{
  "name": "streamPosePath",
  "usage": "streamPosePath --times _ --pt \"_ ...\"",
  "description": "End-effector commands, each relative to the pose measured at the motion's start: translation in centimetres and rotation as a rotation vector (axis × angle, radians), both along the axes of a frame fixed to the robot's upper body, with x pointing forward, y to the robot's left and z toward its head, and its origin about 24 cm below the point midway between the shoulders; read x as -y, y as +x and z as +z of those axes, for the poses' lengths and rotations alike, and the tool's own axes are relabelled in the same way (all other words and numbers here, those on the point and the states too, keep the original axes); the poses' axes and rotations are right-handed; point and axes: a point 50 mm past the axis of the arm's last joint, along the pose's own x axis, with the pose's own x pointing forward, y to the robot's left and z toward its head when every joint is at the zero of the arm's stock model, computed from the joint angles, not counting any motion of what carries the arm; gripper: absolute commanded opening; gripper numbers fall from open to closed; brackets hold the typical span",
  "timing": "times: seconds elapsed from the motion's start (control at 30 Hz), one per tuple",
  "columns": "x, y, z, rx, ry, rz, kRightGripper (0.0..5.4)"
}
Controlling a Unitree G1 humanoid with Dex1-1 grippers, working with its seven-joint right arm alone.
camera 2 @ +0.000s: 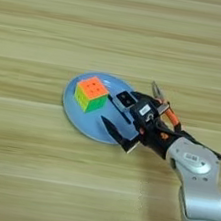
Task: Move the objects on the table
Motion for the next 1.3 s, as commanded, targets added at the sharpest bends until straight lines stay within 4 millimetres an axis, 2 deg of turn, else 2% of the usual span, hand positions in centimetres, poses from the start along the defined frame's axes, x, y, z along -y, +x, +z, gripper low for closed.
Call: streamPosePath --times 0.03,0.23,0.33,0.73,1.1,1.3 --pt "-0.6 1.3 4.0 0.138 0.027 0.027 5.39" --pt "-1.6 1.2 4.9 0.061 0.132 0.073 5.39" --pt "-1.9 0.9 5.1 0.054 0.094 0.085 5.39" --pt "-1.6 1.6 3.7 -0.015 -0.048 0.006 5.39" --pt "-2.1 2.0 1.5 -0.052 -0.107 -0.002 5.39" --pt "-2.4 2.2 1.1 -0.065 -0.116 0.005 5.39"
